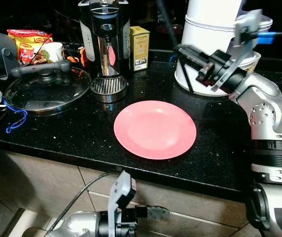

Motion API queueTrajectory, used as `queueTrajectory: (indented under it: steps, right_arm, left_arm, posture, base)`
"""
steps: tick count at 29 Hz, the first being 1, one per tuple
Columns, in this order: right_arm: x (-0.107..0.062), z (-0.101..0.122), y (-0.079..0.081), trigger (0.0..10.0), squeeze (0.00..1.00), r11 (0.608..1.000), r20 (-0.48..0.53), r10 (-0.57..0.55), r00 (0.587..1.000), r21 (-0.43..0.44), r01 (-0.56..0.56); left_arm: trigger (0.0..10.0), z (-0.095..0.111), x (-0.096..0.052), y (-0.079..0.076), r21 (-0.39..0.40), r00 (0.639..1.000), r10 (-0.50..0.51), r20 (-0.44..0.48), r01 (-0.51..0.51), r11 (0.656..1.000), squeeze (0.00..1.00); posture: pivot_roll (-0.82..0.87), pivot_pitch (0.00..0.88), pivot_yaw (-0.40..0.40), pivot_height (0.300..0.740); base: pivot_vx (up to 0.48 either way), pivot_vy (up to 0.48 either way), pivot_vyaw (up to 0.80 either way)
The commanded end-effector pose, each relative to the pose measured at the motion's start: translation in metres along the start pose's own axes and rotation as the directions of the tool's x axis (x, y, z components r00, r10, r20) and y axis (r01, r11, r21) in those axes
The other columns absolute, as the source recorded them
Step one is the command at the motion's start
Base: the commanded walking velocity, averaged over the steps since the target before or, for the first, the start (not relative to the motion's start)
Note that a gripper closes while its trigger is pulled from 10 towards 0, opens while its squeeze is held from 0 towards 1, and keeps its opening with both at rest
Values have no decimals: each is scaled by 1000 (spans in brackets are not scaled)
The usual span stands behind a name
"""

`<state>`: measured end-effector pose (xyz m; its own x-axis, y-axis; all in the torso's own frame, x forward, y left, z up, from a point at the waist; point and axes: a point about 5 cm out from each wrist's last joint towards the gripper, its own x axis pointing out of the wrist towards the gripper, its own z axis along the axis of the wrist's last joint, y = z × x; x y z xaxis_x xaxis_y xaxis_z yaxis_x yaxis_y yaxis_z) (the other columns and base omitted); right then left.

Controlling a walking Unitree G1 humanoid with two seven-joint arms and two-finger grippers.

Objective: Kitchen organization

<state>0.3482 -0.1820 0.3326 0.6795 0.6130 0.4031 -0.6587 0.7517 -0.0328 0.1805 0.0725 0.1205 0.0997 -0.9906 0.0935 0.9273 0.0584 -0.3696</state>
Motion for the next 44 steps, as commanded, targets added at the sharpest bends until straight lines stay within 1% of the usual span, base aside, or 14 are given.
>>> queueTrajectory:
  steps: [1,3,6,7,9,14,18,22,26,32,35,36,38,44]
  right_arm:
    - [-4,0,-11,10000,0,992,29,-129,991,5,129]
    - [-7,-3,-17,10000,0,981,24,-194,981,-7,194]
    - [-20,-6,-36,10000,0,930,34,-365,930,-35,366]
    - [-20,-6,-36,10000,0,930,34,-365,930,-35,366]
    - [-34,-6,-49,10000,0,883,43,-466,884,-38,468]
    - [-45,-5,-57,10000,0,843,47,-532,846,-70,534]
    - [-52,-5,-61,10000,0,822,44,-560,827,-100,561]
    - [-60,-7,-67,10000,0,767,15,-616,788,-217,604]
    - [-58,-10,-67,10000,0,741,-22,-626,779,-326,587]
    - [-54,-15,-64,10000,0,740,-42,-620,784,-364,566]
    - [-49,-23,-58,10000,0,764,-66,-590,805,-368,529]
    - [-42,-32,-48,10000,0,801,-96,-540,836,-362,476]
    - [-36,-45,-36,10000,0,833,-140,-490,860,-367,415]
    - [-30,-66,-18,10000,0,864,-220,-433,874,-378,332]
  left_arm:
    - [10000,12,-2,4,33,999,37,33,-38,999,0]
    - [10000,19,-2,6,59,997,58,51,-61,996,0]
    - [10000,46,-3,11,159,983,135,121,-153,975,0]
    - [10000,46,-3,11,159,983,135,121,-153,975,0]
    - [10000,72,-6,12,238,967,173,185,-215,947,0]
    - [10000,95,-8,8,303,957,172,232,-240,922,0]
    - [10000,99,-4,5,315,958,159,240,-231,920,0]
    - [10000,92,-1,9,301,954,192,229,-256,918,0]
    - [10000,88,0,15,290,941,247,230,-308,906,0]
    - [10000,92,0,24,293,909,328,258,-397,870,0]
    - [10000,94,-2,30,289,878,384,286,-461,839,0]
    - [10000,96,-4,34,275,851,420,317,-506,818,0]
    - [10000,98,-3,37,265,829,443,341,-537,801,0]
    - [10000,100,2,38,256,819,446,362,-547,797,0]
  posture:
    - [2,0,-9,740]
    - [1,0,-9,740]
    - [7,0,-13,740]
    - [7,0,-13,740]
    - [10,0,-14,740]
    - [11,0,-11,740]
    - [10,0,-6,740]
    - [1,0,-1,740]
    - [-3,0,-1,740]
    - [1,0,-4,740]
    - [1,0,-9,740]
    - [1,0,-9,740]
    - [1,0,-9,740]
    - [0,0,-13,740]
  base:
    - [0,0,0]
    - [0,0,0]
    - [0,0,-237]
    - [0,0,-712]
    - [0,0,-712]
    - [0,0,-716]
    - [0,0,-720]
    - [0,0,-719]
    - [0,0,-722]
    - [0,0,-734]
    - [0,0,0]
    - [0,-251,0]
    - [0,-426,0]
    - [0,-465,0]
